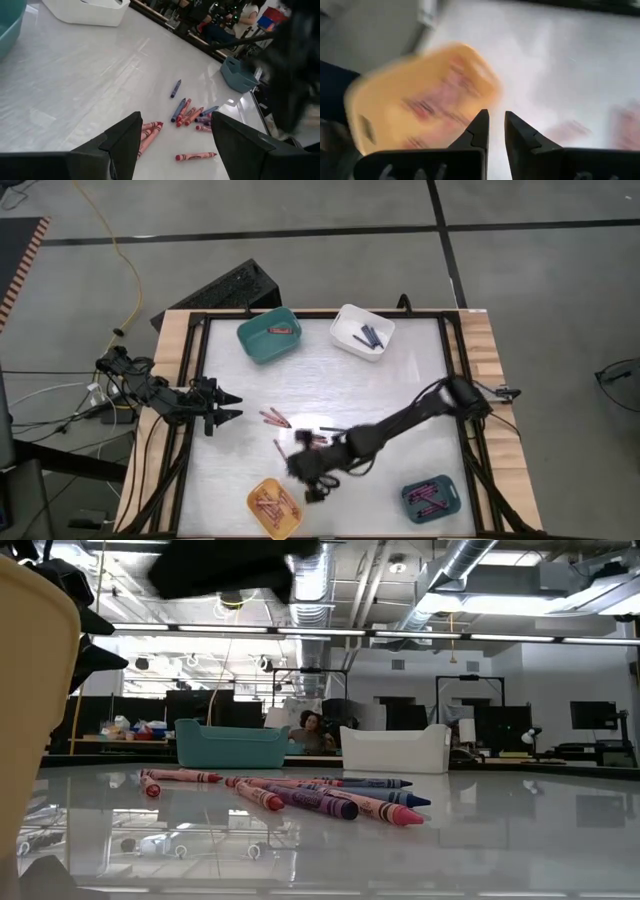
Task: Sort crayons
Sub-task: Put the blue crayon into the white bin
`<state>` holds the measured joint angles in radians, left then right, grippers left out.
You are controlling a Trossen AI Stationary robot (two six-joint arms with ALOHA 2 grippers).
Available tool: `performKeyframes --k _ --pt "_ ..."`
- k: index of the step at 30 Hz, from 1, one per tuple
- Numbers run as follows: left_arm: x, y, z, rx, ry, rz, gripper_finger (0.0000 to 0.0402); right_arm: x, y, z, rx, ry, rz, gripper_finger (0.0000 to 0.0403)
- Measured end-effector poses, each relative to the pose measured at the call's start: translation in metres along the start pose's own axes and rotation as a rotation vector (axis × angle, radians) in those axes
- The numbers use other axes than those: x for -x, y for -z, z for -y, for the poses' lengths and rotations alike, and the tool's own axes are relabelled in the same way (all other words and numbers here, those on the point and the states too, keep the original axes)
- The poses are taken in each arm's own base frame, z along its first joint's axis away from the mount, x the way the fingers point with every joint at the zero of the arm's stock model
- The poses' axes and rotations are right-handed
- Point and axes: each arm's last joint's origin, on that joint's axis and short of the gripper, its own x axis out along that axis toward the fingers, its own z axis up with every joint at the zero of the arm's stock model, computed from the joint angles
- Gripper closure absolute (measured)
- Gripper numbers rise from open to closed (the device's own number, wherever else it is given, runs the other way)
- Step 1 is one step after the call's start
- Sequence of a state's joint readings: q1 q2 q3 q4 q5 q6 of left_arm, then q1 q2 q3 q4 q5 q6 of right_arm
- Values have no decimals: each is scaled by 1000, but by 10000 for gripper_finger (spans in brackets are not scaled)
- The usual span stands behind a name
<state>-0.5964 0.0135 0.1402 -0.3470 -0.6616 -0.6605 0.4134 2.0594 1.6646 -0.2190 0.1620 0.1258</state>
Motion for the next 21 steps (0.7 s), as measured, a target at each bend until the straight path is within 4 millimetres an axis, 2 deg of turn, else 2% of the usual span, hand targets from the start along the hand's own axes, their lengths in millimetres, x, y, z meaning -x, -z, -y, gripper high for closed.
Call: performKeyframes --k 5,9,12,16,21 --pt "0 0 0 4 0 0 174 49 3 22 -13 207 -248 347" --pt "0 0 0 7 0 0 174 69 23 36 -21 340 -498 347" --pt "0 0 0 7 0 0 174 70 33 43 6 362 -588 347" --pt "0 0 1 7 21 -16 174 63 45 49 54 321 -600 347" --pt "0 2 4 -7 112 -76 174 51 66 66 21 269 -623 347"
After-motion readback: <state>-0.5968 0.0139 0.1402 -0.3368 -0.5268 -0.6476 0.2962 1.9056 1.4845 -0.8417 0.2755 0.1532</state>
